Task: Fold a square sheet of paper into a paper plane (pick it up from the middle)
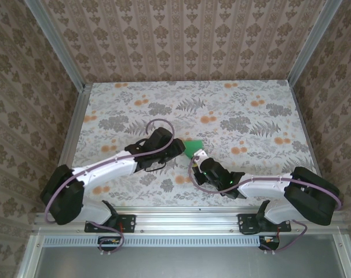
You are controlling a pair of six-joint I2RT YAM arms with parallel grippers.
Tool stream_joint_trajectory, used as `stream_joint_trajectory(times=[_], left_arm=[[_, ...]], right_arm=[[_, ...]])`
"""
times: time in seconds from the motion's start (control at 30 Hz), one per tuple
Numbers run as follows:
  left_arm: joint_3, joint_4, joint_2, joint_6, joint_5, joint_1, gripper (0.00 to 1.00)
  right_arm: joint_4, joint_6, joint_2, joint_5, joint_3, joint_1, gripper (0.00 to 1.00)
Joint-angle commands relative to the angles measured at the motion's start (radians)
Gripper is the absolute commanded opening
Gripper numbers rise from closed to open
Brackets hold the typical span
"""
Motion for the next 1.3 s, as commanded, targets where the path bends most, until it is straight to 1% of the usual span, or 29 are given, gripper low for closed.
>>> stream_joint_trajectory(times=[0.0, 0.07, 0.23, 0.33, 0.47, 0.6, 0.73, 0.8, 0.97, 1.17, 1.27], left_arm=[[-0.033, -0.067, -0.028, 0.014, -0.062, 0.009, 0.65], [-0.036, -0.059, -0.028, 0.024, -0.056, 0.009, 0.65], [-0.007, -0.03, 0.014, 0.062, -0.017, 0.003, 0.63], [0.022, -0.024, 0.055, 0.083, 0.012, -0.005, 0.62], [0.046, -0.004, 0.101, 0.097, 0.04, -0.021, 0.61], [0.063, 0.028, 0.145, 0.099, 0.072, -0.03, 0.6], [0.076, 0.06, 0.18, 0.09, 0.095, -0.026, 0.62], [0.084, 0.088, 0.2, 0.079, 0.117, -0.014, 0.64], [0.138, 0.129, 0.276, 0.065, 0.192, 0.013, 0.66], [0.213, 0.11, 0.379, 0.049, 0.25, 0.021, 0.65], [0.222, 0.088, 0.409, 0.036, 0.269, 0.024, 0.63]], right_arm=[[0.044, 0.061, 0.016, -0.046, -0.033, -0.027, 0.05], [0.056, 0.09, 0.027, -0.07, -0.042, -0.044, 0.05], [0.182, 0.195, 0.033, -0.146, -0.105, -0.094, 0.06], [0.252, 0.278, 0.063, -0.233, -0.137, -0.152, 0.06], [0.265, 0.355, 0.06, -0.368, -0.14, -0.223, 0.05], [0.304, 0.419, 0.057, -0.477, -0.149, -0.271, 0.04], [0.376, 0.451, 0.057, -0.553, -0.159, -0.289, 0.03], [0.379, 0.443, 0.061, -0.574, -0.152, -0.29, 0.03], [0.384, 0.413, 0.085, -0.586, -0.147, -0.289, 0.04], [0.388, 0.373, 0.116, -0.592, -0.141, -0.289, 0.05], [0.397, 0.357, 0.111, -0.581, -0.148, -0.289, 0.05]])
